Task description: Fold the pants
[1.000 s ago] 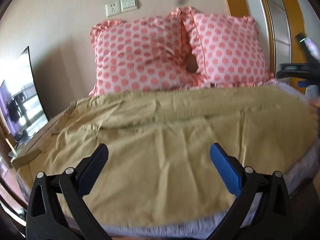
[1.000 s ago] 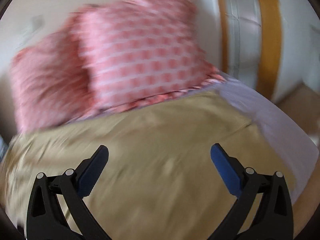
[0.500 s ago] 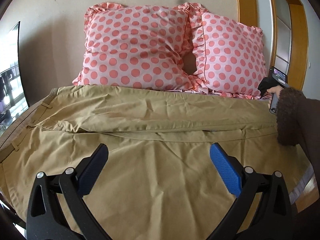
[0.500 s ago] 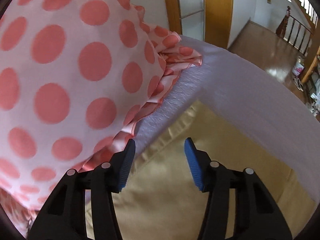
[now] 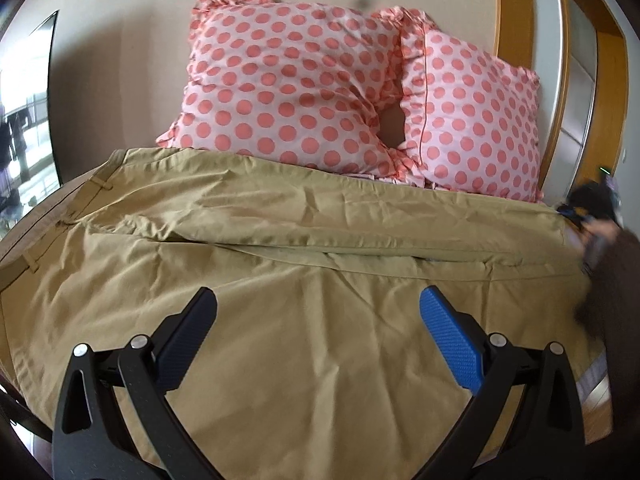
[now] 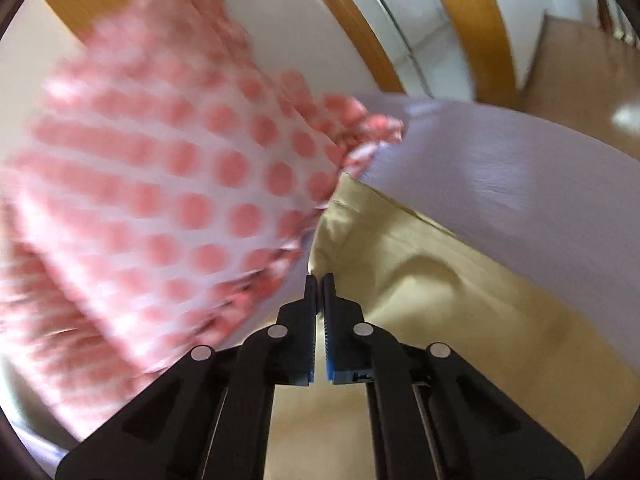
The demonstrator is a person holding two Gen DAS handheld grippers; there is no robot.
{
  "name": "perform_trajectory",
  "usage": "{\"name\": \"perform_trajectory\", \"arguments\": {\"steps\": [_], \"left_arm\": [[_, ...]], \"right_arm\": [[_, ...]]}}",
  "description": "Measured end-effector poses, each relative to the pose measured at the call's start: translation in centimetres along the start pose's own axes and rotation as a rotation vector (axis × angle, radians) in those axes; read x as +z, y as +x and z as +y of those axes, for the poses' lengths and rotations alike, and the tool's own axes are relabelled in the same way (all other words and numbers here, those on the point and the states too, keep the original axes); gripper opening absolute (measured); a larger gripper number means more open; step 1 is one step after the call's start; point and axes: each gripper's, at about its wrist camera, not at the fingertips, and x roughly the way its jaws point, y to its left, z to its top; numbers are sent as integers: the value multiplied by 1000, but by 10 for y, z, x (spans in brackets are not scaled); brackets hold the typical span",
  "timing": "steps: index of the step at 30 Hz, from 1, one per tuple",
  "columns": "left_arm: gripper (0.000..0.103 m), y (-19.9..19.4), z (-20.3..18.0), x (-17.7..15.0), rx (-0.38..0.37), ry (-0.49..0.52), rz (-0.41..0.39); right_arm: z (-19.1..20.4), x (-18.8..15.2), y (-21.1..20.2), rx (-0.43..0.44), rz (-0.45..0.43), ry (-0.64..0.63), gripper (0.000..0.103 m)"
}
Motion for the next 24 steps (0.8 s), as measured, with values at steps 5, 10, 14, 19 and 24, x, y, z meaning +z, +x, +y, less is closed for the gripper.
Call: {"name": "perform_trajectory", "arguments": {"steps": [5, 10, 14, 19, 24], "left_arm": [[101, -13, 10, 3, 9, -48, -29], [101, -12, 20, 17, -6, -81, -29], [101, -12, 33, 25, -18, -102, -22], [101, -7, 58, 37, -31, -150, -1], [101, -3, 72, 49, 34, -165, -5]], "right_arm": [[-46, -64, -118, 145, -42, 43, 4], [-77, -92, -139, 147, 33, 148, 11], [-90, -104, -140, 124, 107, 205, 35], [-103, -117, -130, 114, 166, 262, 36], [-100, -128, -141, 87, 215, 286, 38]]}}
